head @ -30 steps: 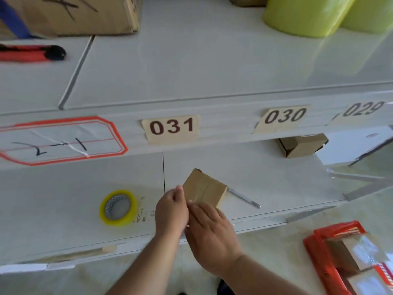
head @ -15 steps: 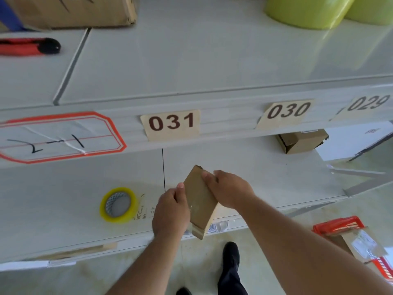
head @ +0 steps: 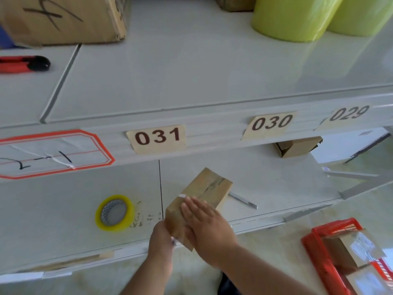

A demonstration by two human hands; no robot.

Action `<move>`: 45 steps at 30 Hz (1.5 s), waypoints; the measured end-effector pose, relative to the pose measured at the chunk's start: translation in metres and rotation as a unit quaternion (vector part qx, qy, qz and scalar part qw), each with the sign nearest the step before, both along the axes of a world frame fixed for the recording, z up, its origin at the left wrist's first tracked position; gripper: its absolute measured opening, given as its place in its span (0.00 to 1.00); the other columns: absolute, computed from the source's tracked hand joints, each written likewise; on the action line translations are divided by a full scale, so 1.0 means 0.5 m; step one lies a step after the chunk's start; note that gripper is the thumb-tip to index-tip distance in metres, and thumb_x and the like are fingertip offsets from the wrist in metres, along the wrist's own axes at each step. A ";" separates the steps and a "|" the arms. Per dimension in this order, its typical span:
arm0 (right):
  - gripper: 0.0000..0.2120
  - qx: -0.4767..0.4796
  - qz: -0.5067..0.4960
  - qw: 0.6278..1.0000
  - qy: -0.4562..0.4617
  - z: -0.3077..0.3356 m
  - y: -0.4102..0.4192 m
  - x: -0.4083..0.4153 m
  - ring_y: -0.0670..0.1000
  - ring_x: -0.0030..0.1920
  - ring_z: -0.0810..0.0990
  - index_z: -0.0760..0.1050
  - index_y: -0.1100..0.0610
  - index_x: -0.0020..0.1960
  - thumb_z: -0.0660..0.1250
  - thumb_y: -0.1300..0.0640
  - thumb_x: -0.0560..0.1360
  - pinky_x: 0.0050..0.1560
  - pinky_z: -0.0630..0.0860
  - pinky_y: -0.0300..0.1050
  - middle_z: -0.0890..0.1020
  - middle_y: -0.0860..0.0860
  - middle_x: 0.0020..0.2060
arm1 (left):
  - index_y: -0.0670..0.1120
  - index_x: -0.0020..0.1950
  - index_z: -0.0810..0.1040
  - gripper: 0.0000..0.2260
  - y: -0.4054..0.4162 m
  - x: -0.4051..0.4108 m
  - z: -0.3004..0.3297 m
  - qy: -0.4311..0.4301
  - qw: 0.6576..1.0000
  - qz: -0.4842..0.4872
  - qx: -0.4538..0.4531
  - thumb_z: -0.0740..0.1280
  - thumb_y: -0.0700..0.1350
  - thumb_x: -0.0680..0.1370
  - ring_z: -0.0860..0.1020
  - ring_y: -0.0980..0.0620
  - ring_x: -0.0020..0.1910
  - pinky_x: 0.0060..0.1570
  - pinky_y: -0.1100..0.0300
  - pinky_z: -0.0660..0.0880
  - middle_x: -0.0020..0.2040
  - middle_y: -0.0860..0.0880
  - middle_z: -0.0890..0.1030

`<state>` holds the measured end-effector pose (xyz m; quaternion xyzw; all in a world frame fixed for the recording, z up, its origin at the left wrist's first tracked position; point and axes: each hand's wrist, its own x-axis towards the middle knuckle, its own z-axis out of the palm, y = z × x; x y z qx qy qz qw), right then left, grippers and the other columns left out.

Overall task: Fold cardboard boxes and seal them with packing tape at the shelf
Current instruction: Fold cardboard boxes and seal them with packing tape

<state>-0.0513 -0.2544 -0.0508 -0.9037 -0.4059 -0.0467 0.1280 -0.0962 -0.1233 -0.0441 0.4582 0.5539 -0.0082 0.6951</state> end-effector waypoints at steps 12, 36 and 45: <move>0.26 -0.085 0.121 0.989 0.011 -0.047 -0.049 -0.061 0.49 0.81 0.63 0.69 0.51 0.79 0.57 0.43 0.84 0.81 0.59 0.52 0.70 0.48 0.78 | 0.49 0.69 0.79 0.28 0.024 0.044 -0.030 0.050 0.882 -0.350 0.311 0.47 0.62 0.86 0.78 0.47 0.66 0.64 0.54 0.70 0.67 0.50 0.81; 0.41 -0.184 -0.257 0.885 0.341 0.038 -0.050 0.266 0.57 0.58 0.81 0.79 0.50 0.58 0.38 0.24 0.77 0.57 0.75 0.53 0.83 0.51 0.51 | 0.53 0.44 0.77 0.33 0.012 0.035 -0.035 0.129 0.789 -0.384 0.461 0.38 0.69 0.80 0.80 0.46 0.43 0.42 0.52 0.77 0.42 0.51 0.80; 0.23 0.133 -0.220 0.925 0.279 0.086 -0.072 0.176 0.49 0.65 0.79 0.78 0.47 0.71 0.58 0.36 0.83 0.66 0.76 0.45 0.84 0.45 0.62 | 0.50 0.43 0.79 0.27 0.009 0.021 -0.019 0.041 0.904 -0.262 0.334 0.48 0.65 0.83 0.81 0.51 0.40 0.41 0.51 0.79 0.41 0.50 0.81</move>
